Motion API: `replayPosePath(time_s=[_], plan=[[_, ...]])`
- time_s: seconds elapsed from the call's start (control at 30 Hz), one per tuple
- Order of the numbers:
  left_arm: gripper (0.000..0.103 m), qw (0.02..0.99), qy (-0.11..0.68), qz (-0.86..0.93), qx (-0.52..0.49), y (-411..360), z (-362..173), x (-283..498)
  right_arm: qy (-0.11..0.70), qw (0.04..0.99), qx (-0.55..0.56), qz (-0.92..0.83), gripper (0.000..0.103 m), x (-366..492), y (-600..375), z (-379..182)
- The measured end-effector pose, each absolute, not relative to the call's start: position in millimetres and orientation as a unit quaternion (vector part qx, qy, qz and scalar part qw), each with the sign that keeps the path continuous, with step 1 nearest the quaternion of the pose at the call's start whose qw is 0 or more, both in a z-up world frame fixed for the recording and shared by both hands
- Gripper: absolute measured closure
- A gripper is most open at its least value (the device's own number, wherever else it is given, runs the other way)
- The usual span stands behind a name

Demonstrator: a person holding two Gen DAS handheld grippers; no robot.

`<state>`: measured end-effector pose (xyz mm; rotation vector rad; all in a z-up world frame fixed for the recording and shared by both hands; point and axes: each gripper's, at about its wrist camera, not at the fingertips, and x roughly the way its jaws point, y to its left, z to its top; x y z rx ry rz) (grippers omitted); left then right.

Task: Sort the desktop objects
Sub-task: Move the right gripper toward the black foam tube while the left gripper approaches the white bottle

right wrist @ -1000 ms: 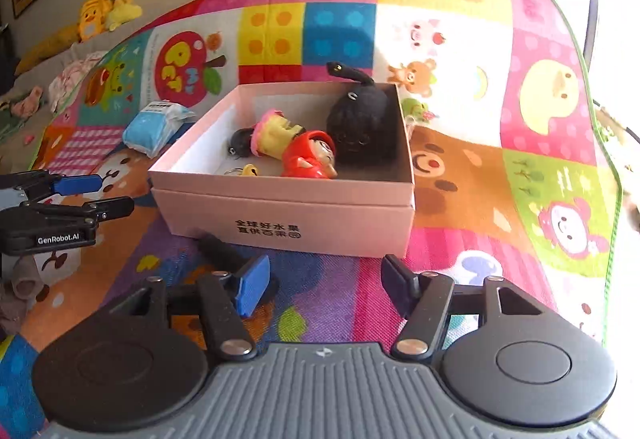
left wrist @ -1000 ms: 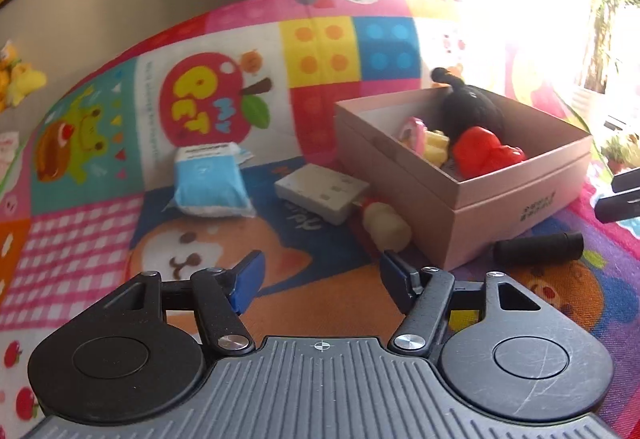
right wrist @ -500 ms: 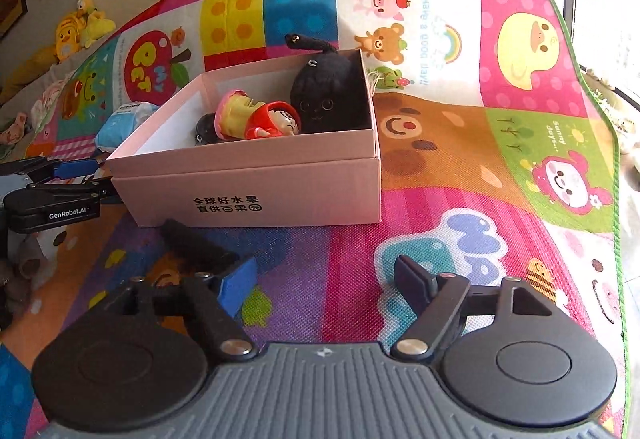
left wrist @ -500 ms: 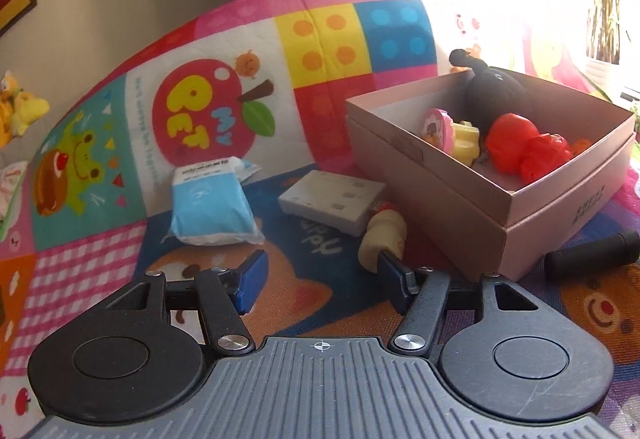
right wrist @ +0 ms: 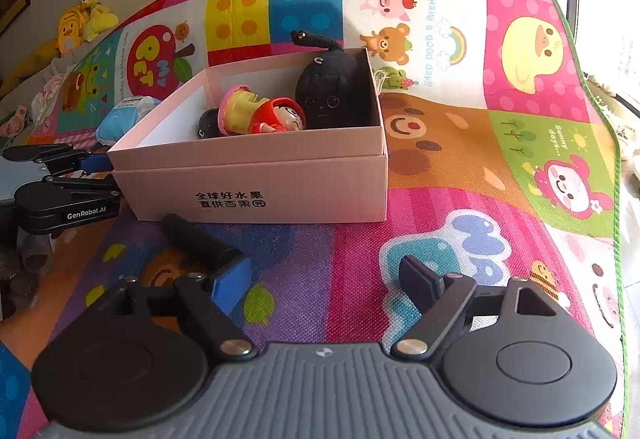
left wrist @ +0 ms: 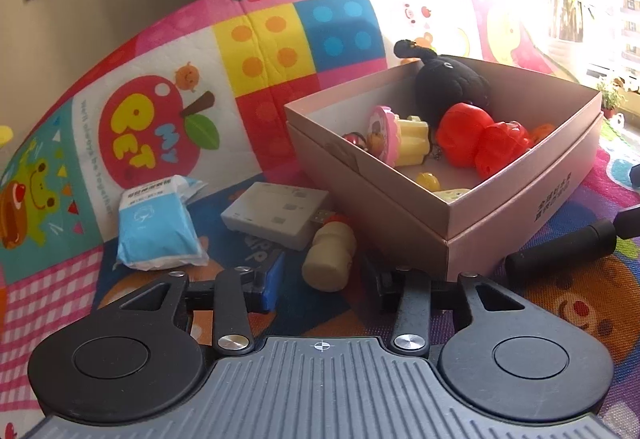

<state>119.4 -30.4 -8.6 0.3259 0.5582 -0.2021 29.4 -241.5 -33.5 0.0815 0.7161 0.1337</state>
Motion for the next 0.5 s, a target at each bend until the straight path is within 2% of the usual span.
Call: replayPosePath(time_s=[0.07, 0.27, 0.43, 0.5], plan=[[0.072, 0.946, 0.272, -0.098, 0.149, -27, -7, 116, 0.35, 0.933, 0.042, 0.066, 0.018, 30, -242, -34], [0.073, 0.947, 0.275, -0.099, 0.135, -23, -4, 91, 0.348, 0.935, 0.036, 0.059, 0.014, 28, -240, -33], [0.072, 0.947, 0.272, -0.116, 0.121, -19, 7, 38, 0.346, 0.936, 0.03, 0.056, 0.012, 27, -238, -33], [0.065, 0.948, 0.275, -0.12, 0.105, -13, 11, 20, 0.348, 0.935, 0.027, 0.06, 0.01, 28, -237, -33]])
